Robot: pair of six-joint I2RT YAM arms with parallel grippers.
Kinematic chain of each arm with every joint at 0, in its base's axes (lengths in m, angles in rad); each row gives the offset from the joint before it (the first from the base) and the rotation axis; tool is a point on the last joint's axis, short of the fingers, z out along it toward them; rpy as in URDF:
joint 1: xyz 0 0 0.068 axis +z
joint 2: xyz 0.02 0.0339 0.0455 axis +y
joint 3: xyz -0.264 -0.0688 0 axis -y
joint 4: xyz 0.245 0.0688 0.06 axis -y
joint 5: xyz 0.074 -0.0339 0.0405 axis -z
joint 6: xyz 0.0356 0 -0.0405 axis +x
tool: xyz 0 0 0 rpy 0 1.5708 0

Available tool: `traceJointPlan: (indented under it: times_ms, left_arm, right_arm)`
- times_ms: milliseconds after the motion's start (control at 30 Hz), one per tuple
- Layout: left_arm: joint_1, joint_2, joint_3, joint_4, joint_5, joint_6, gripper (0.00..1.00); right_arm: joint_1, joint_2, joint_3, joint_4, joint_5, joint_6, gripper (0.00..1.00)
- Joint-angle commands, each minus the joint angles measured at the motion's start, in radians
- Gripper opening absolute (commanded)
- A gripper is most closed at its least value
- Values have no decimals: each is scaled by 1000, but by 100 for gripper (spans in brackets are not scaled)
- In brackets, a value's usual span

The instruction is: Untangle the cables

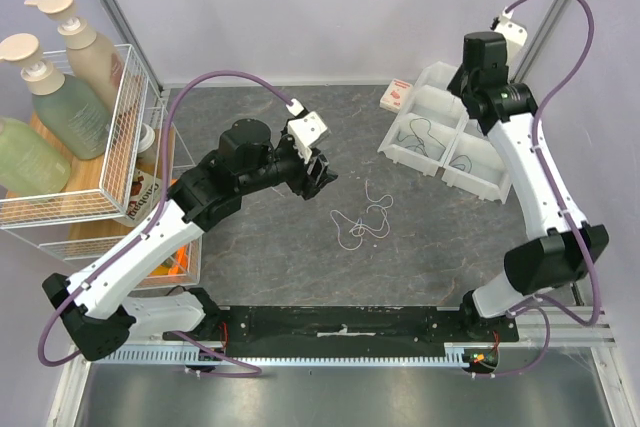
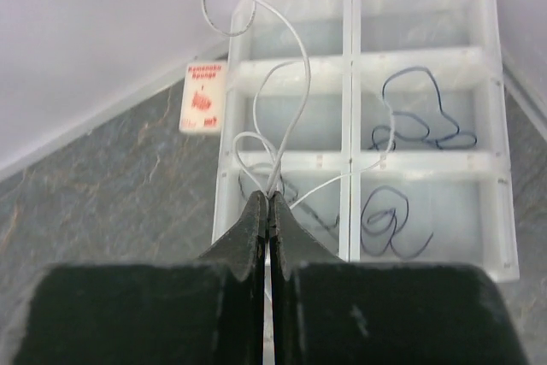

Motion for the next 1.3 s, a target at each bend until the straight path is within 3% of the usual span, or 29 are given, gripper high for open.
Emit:
traceJointPlan:
  times_ms: [0,300,600,833,1267]
  left_arm:
    - [8,4,64,-62,-74,107,68]
    - [11,30,104,-125,-48,179,69]
    - [28,78,120,-128,-3,210,69]
    - [65,113,130,-129,-5,196,69]
    - [103,288,279,-195,-17,144,67]
  right_arm:
    - [-54,103,102,88,38,-81,0]
    - [-152,319,122,226,-107,164,0]
    - [-244,512,164,230,-227,437,0]
    - [-248,690,279,226,-279,466,0]
    - [-162,813,260,298,-190,462,0]
